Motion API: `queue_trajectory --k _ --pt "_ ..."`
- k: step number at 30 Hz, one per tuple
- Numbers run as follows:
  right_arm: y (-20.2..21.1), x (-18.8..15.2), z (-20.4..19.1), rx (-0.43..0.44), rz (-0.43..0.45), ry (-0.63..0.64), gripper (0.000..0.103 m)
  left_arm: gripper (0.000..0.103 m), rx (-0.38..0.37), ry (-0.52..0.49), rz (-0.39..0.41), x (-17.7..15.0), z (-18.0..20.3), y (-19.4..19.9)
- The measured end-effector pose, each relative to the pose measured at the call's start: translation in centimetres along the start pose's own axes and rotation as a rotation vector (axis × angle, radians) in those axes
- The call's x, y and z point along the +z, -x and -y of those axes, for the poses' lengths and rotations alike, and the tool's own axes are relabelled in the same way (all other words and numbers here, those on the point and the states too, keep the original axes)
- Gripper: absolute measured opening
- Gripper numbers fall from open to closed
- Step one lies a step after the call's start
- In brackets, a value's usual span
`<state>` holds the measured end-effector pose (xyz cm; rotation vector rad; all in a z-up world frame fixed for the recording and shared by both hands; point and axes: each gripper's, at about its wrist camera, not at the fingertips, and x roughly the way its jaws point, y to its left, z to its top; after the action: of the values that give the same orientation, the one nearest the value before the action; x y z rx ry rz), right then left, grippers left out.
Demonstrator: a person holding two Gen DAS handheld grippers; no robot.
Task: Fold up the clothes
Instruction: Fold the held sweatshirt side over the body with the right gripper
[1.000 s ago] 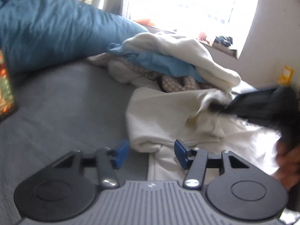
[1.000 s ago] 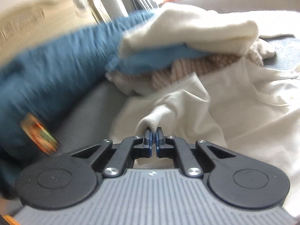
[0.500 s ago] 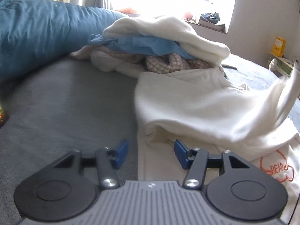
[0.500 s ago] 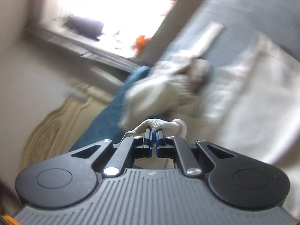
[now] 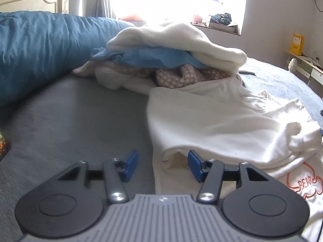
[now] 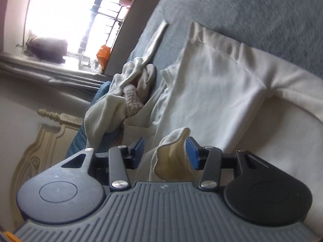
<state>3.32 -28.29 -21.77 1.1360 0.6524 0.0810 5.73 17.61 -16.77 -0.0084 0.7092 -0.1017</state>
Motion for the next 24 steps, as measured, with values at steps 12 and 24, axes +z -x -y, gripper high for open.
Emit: queue_trajectory --k 12,24 --pt "-2.8 -2.2 -3.9 -0.203 -0.056 0.327 0.04 0.056 -0.012 -0.021 0.005 -0.7 0.6 0.0" --pt "0.1 0.3 -8.0 0.012 -0.132 0.446 0.0 0.056 -0.019 0.053 -0.04 -1.2 -1.0 -0.9"
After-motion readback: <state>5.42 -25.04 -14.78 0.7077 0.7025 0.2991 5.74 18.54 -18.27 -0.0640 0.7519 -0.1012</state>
